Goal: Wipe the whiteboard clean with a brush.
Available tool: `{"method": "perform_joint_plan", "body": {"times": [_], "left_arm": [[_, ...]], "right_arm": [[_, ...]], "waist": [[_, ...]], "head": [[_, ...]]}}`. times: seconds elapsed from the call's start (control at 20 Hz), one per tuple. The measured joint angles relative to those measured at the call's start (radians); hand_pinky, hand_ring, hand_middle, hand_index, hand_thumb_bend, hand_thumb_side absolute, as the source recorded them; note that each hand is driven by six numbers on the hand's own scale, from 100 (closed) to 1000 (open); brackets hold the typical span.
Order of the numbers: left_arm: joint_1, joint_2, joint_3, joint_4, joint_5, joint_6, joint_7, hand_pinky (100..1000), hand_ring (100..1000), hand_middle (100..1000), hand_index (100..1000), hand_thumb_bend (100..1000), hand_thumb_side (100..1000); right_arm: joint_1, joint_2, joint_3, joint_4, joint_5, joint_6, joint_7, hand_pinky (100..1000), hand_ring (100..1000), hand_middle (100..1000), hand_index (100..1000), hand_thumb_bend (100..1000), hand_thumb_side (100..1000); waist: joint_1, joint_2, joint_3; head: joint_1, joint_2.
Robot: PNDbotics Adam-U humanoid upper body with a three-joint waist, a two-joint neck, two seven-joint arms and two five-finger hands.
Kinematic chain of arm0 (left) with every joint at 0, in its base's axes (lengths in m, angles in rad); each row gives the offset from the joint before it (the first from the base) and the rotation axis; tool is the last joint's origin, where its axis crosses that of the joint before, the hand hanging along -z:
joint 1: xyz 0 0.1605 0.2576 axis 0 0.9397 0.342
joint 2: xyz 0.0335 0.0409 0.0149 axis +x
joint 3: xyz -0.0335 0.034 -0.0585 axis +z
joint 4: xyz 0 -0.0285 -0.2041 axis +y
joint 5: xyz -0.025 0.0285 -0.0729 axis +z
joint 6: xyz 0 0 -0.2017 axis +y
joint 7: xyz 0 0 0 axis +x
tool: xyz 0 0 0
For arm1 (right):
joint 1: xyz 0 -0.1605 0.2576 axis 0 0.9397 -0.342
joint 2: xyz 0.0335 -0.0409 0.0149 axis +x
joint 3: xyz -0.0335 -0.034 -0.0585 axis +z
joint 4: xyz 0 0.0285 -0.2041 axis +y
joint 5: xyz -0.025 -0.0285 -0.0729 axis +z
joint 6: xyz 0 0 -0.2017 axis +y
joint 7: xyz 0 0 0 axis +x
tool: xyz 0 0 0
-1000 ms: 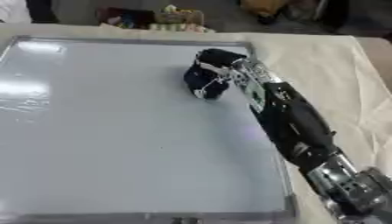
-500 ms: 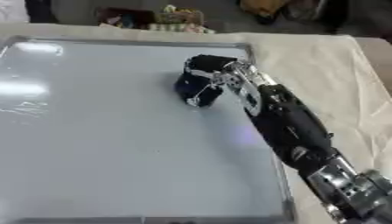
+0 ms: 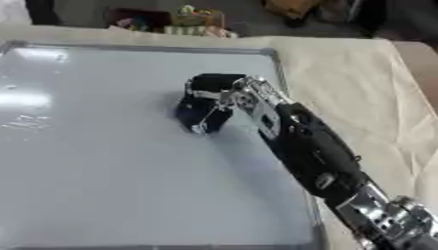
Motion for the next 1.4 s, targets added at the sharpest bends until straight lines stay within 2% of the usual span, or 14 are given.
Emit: {"method": "perform_joint_plan", "body": {"times": [0.4, 0.6, 0.8, 0.9, 1.05, 1.25, 1.4], "left_arm": [[0.0, 0.0, 0.0, 0.0, 0.005, 0.0, 0.0, 405, 472, 437, 520, 100, 931], [0.0, 0.0, 0.0, 0.0, 0.005, 0.002, -0.002, 405, 472, 438, 520, 100, 932], [0.0, 0.0, 0.0, 0.0, 0.005, 0.003, -0.003, 405, 472, 438, 520, 100, 932], [0.0, 0.0, 0.0, 0.0, 0.005, 0.004, -0.004, 404, 472, 437, 520, 100, 933], [0.0, 0.0, 0.0, 0.0, 0.005, 0.004, -0.004, 404, 472, 438, 520, 100, 933], [0.0, 0.0, 0.0, 0.0, 0.005, 0.004, -0.004, 404, 472, 437, 520, 100, 933], [0.0, 0.0, 0.0, 0.0, 0.004, 0.004, -0.004, 404, 472, 438, 520, 100, 933]], "right_arm": [[0.029, 0.02, 0.054, -0.104, -0.073, 0.011, 0.047, 320, 358, 127, 145, 100, 100], [0.046, 0.028, 0.064, -0.156, -0.112, 0.021, 0.086, 322, 357, 128, 146, 100, 100], [0.05, 0.03, 0.081, -0.201, -0.144, 0.017, 0.123, 330, 362, 138, 148, 100, 131], [0.05, 0.03, 0.089, -0.22, -0.162, 0.009, 0.139, 334, 362, 141, 150, 100, 158], [0.051, 0.03, 0.093, -0.24, -0.185, -0.003, 0.156, 342, 369, 150, 155, 108, 253], [0.051, 0.029, 0.102, -0.257, -0.203, -0.005, 0.165, 352, 381, 162, 165, 185, 347], [0.051, 0.027, 0.114, -0.263, -0.206, -0.005, 0.173, 357, 389, 169, 167, 192, 359]], "waist": [[0.0, 0.0, 0.004], [0.0, 0.001, 0.005], [-0.001, 0.001, 0.005], [-0.002, 0.001, 0.005], [-0.002, 0.001, 0.005], [-0.002, 0.001, 0.006], [-0.003, 0.001, 0.006]], "head": [[-0.002, 0.0], [-0.002, 0.0], [-0.003, 0.0], [-0.003, 0.0], [-0.003, 0.0], [-0.003, 0.0], [-0.003, 0.0]]}}
